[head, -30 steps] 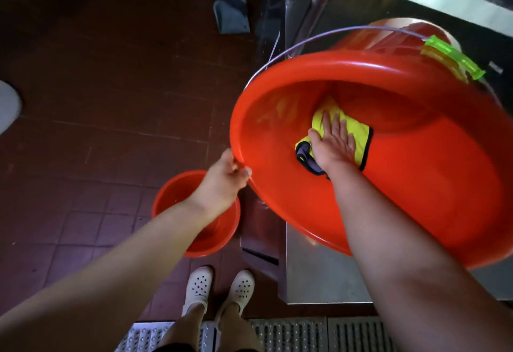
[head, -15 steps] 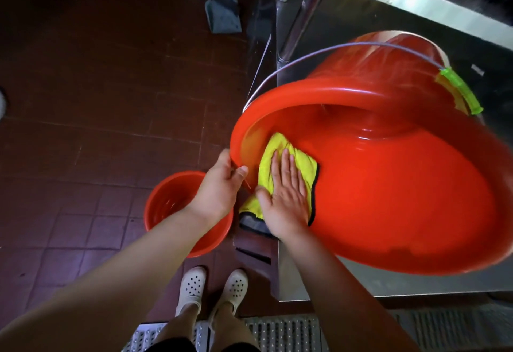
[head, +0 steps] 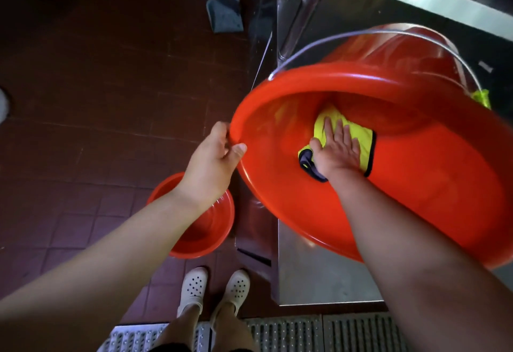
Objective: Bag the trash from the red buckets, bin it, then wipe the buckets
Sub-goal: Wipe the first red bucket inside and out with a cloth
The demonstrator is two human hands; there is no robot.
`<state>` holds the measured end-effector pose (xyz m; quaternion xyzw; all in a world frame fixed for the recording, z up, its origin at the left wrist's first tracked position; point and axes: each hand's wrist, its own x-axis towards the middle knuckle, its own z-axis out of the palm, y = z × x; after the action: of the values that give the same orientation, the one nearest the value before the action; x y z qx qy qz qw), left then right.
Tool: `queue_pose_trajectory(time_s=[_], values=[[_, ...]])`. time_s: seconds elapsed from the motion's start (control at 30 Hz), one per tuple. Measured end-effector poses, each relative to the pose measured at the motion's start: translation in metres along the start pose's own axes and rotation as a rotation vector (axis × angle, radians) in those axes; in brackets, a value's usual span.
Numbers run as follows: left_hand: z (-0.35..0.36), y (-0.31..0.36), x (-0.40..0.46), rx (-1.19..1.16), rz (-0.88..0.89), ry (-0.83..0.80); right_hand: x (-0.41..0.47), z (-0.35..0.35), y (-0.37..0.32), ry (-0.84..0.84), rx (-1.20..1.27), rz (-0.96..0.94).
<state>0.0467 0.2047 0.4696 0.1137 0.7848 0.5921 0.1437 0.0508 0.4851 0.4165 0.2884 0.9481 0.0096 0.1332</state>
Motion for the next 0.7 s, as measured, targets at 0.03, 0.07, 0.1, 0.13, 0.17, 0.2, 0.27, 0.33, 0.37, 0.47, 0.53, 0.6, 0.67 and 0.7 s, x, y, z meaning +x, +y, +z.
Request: queue_pose_trajectory(time_s=[0.03,0.07,0.1,0.13,0.17,0.2,0.27,0.33,0.37,0.47,0.53,0.6,0.67,0.7], values=[[0.007,-0.005,-0.003,-0.070,-0.073,-0.037,-0.001,-0.001,-0.001,-0.010,0.001,0.003],[0.016,-0.010,-0.009,-0.167,-0.161,-0.097,-0.002,-0.001,-0.004,-0.017,0.016,0.005],[0.026,-0.015,-0.016,-0.264,-0.257,-0.159,-0.006,-0.001,-0.008,-0.020,0.046,0.010],[0.035,-0.020,-0.023,-0.334,-0.343,-0.196,-0.013,0.000,-0.013,-0.016,0.086,0.017],[0.042,-0.024,-0.028,-0.374,-0.397,-0.202,-0.023,0.003,-0.018,0.001,0.125,0.019],[0.047,-0.027,-0.031,-0.408,-0.413,-0.190,-0.036,0.007,-0.024,0.032,0.152,0.008],[0.051,-0.029,-0.032,-0.461,-0.405,-0.159,-0.070,0.016,-0.035,0.101,0.158,-0.068],[0.051,-0.032,-0.030,-0.421,-0.406,-0.109,-0.107,0.024,-0.045,0.143,0.126,-0.174],[0.049,-0.032,-0.029,-0.378,-0.399,-0.083,-0.124,0.029,-0.049,0.155,0.120,-0.216],[0.041,-0.032,-0.025,-0.285,-0.342,-0.084,-0.148,0.036,-0.052,0.146,0.141,-0.280],[0.034,-0.027,-0.021,-0.234,-0.292,-0.095,-0.141,0.033,-0.048,0.143,0.129,-0.305],[0.027,-0.021,-0.016,-0.204,-0.242,-0.075,-0.123,0.028,-0.040,0.144,0.100,-0.289],[0.017,-0.011,-0.010,-0.141,-0.193,-0.066,-0.100,0.024,-0.031,0.130,0.084,-0.231],[0.011,-0.006,-0.007,-0.096,-0.156,-0.069,-0.088,0.022,-0.026,0.123,0.082,-0.199]])
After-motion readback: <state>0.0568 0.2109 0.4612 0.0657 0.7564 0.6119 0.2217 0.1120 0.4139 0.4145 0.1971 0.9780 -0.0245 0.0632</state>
